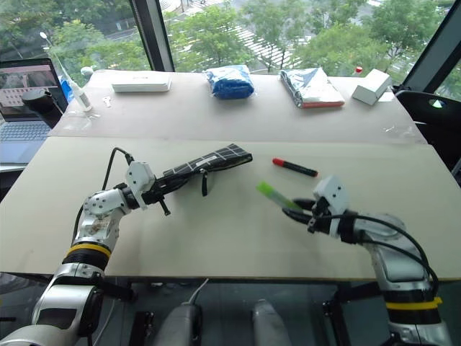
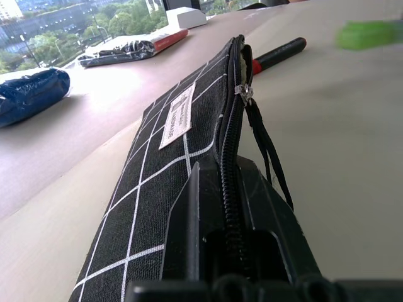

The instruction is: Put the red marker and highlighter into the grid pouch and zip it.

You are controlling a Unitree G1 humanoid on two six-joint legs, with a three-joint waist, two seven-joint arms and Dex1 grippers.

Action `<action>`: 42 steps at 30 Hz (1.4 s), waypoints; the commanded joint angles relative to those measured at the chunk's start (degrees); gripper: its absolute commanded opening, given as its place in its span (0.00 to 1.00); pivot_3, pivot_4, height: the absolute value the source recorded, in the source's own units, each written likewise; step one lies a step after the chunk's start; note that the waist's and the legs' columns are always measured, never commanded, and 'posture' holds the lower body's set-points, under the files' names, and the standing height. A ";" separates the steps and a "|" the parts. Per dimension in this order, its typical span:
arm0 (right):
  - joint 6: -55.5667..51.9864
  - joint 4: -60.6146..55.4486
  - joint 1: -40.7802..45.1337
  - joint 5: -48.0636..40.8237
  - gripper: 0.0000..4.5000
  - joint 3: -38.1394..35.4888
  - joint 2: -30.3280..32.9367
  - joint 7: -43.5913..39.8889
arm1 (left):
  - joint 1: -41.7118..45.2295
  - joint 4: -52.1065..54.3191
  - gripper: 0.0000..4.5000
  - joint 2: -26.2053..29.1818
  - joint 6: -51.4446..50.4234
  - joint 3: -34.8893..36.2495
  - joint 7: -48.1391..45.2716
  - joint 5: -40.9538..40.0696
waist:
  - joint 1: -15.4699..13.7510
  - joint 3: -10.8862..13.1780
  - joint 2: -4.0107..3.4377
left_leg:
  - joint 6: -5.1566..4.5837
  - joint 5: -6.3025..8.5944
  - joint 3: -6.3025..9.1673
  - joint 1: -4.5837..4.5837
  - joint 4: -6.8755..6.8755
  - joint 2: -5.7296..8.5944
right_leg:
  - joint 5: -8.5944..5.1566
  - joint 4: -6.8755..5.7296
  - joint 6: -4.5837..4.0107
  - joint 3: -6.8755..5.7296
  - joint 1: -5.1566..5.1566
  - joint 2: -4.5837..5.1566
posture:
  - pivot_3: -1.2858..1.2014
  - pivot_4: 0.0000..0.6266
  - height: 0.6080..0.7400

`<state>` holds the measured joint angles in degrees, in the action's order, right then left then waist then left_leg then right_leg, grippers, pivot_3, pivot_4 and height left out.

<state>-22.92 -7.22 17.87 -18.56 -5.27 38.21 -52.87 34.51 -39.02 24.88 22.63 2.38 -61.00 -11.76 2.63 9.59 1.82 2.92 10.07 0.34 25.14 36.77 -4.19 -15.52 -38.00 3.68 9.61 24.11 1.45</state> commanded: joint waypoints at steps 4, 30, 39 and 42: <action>3.32 -1.55 7.08 2.06 0.23 4.25 -0.30 -0.09 | 0.43 2.09 0.00 -0.05 0.10 0.24 -0.84 -1.16 | -0.33 0.00 0.00 | 0.00 0.00 0.01 0.02 -0.01 0.00 | 0.00 0.04 0.00 0.00 -0.01 0.01 | 0.52 0.24 1.00; 6.96 4.67 9.97 5.24 0.23 9.99 0.10 -4.57 | -1.62 6.12 0.00 -0.52 -1.15 -0.94 -1.91 -1.64 | -0.43 0.00 0.00 | 0.00 0.00 0.01 0.02 0.00 0.01 | 0.01 0.02 -0.01 0.00 0.00 0.01 | 0.52 0.24 1.00; 5.57 6.40 8.84 4.08 0.23 8.25 2.03 -4.62 | -1.13 5.82 0.00 -0.73 -1.39 -0.90 -2.23 -1.64 | -0.19 0.00 0.00 | 0.00 0.00 0.01 0.01 0.00 0.01 | 0.01 0.00 -0.01 0.00 0.00 0.01 | 0.52 0.24 1.00; 5.84 7.92 9.93 4.25 0.23 8.36 1.50 -4.09 | -1.25 5.98 0.00 -0.70 -1.16 -1.16 -2.50 -1.52 | -0.19 0.00 0.00 | 0.00 0.00 0.01 0.01 0.00 0.01 | 0.01 0.01 -0.01 0.00 0.00 0.01 | 0.52 0.24 1.00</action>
<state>-17.93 1.16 26.19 -14.20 4.98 39.70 -57.41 32.25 -34.39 24.21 21.06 0.97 -63.40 -12.28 2.44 9.59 1.82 2.92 10.07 0.35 25.15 36.78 -4.18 -15.52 -38.00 3.66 9.61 24.11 1.46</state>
